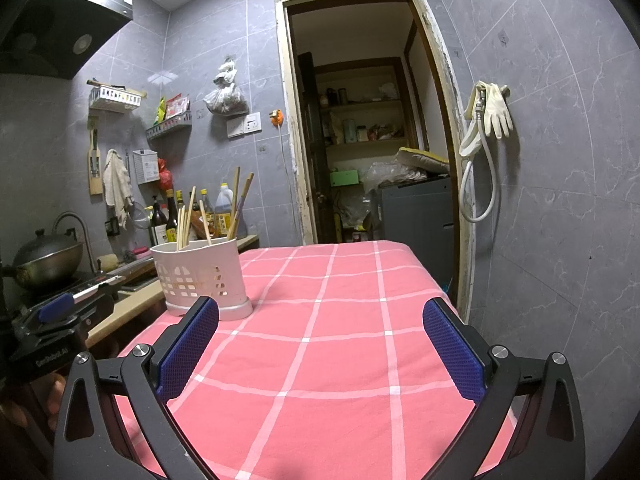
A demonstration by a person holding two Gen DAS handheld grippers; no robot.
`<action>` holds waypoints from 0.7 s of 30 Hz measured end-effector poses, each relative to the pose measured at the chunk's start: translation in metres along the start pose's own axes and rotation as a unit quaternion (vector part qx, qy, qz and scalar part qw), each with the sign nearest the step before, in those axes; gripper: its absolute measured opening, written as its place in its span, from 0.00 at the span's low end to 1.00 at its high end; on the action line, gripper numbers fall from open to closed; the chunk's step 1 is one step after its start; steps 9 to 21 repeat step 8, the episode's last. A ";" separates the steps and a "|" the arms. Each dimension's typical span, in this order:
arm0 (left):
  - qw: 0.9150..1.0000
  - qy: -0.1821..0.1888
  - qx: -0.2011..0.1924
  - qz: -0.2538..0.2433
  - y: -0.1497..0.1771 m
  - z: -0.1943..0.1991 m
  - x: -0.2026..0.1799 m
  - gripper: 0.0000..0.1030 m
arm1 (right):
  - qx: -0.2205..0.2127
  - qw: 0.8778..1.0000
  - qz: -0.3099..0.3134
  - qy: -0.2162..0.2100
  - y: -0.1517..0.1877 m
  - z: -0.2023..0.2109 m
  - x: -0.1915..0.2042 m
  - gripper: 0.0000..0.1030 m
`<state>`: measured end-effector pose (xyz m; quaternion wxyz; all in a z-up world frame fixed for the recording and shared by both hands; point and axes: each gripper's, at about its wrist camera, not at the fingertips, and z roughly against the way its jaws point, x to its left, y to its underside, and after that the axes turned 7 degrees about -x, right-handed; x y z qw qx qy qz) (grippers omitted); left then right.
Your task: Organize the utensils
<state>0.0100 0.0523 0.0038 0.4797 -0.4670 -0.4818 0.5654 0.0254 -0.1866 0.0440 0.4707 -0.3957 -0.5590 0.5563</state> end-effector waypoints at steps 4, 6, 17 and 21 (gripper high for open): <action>1.000 0.000 0.000 0.001 0.000 0.000 0.000 0.98 | 0.000 1.000 0.000 0.000 0.000 0.000 0.000 1.00; 1.000 0.000 0.000 0.000 0.000 0.000 -0.001 0.98 | 0.000 1.000 0.000 0.000 0.000 0.000 0.000 1.00; 1.000 0.000 0.000 0.000 0.000 0.000 -0.001 0.98 | 0.000 1.000 0.000 0.000 0.000 0.000 0.000 1.00; 1.000 0.000 0.000 0.000 0.000 0.000 -0.001 0.98 | 0.000 1.000 0.000 0.000 0.000 0.000 0.000 1.00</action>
